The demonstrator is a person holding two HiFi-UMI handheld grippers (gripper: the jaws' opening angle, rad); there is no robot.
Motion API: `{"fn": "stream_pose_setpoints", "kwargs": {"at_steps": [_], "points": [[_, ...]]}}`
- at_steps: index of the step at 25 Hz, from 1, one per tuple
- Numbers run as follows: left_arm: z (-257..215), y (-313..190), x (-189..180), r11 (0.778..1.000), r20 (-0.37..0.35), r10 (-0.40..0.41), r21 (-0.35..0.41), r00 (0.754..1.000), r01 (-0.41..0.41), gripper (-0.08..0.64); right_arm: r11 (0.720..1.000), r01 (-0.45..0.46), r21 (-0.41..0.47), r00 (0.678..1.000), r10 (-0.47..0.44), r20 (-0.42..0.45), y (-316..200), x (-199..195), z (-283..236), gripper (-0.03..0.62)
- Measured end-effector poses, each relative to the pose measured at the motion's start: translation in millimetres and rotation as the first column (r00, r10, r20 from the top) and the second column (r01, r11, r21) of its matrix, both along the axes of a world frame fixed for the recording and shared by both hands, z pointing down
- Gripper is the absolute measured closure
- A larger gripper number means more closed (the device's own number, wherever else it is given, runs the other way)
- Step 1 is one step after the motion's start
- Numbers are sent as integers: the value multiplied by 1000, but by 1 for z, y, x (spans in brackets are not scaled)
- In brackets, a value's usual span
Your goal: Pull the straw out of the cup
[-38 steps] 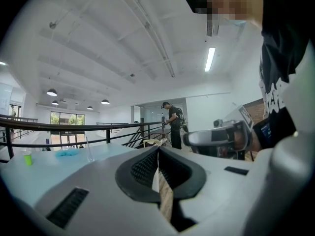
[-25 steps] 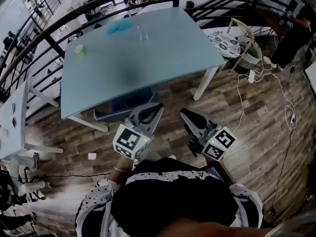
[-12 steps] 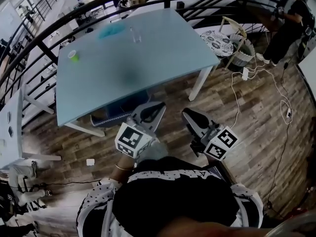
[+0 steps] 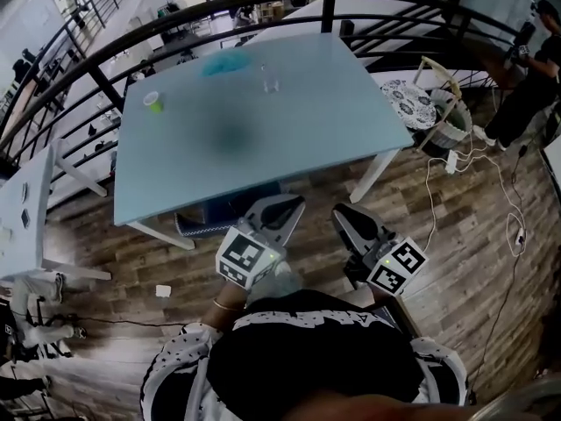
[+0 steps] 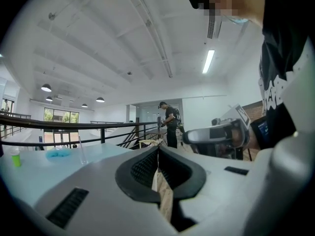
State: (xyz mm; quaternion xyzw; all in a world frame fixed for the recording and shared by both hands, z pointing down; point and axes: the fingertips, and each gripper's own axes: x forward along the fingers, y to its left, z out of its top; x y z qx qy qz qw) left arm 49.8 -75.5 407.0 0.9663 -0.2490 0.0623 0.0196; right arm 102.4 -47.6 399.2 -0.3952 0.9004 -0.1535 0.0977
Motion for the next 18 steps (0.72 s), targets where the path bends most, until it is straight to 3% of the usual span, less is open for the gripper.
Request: {"fn": "stream_pose_setpoints", "kwargs": {"at_steps": [18], "points": [[-4,-56,-19,997,-5,-79,-3,997,79,549,993,115,-11,993,-115,9,-63,-22,-4,561]]}}
